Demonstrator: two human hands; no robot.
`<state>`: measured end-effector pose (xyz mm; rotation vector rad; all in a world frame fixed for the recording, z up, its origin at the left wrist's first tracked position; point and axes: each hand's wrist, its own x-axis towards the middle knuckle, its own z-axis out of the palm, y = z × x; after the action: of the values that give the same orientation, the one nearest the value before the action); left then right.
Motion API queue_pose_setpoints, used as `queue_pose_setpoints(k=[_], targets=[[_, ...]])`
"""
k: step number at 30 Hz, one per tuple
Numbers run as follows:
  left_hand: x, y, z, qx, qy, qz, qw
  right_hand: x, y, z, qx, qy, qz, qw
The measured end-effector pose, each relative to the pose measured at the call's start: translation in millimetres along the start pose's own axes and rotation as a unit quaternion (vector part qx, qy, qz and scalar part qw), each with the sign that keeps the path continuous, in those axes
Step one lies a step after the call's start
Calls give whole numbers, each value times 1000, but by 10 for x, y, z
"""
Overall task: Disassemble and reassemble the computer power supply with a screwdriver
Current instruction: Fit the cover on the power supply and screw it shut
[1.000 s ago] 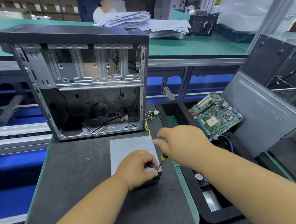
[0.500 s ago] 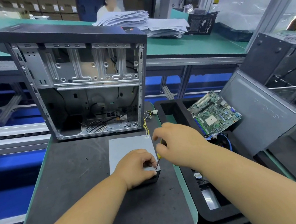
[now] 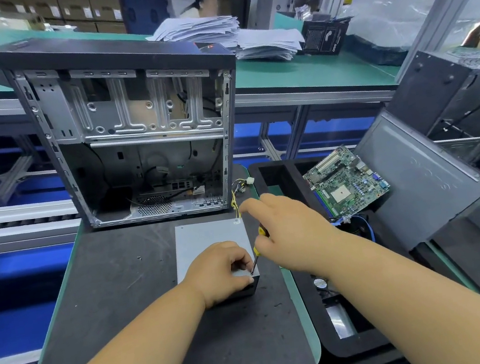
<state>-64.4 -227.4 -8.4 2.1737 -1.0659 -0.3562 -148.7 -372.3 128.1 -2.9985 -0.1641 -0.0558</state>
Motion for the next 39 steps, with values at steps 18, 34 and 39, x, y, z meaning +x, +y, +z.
queue_pose_setpoints(k=[18,34,39], targets=[[-10,24,-19,7,-4,4,1000,-8,41,-145,-17,-80,-14,997],[0,-8,4,7,-4,2,1000,14,9,-93,-54,-49,1,997],[2,-5,1,10,-5,3,1000,14,-5,-3,-92,-25,48,994]])
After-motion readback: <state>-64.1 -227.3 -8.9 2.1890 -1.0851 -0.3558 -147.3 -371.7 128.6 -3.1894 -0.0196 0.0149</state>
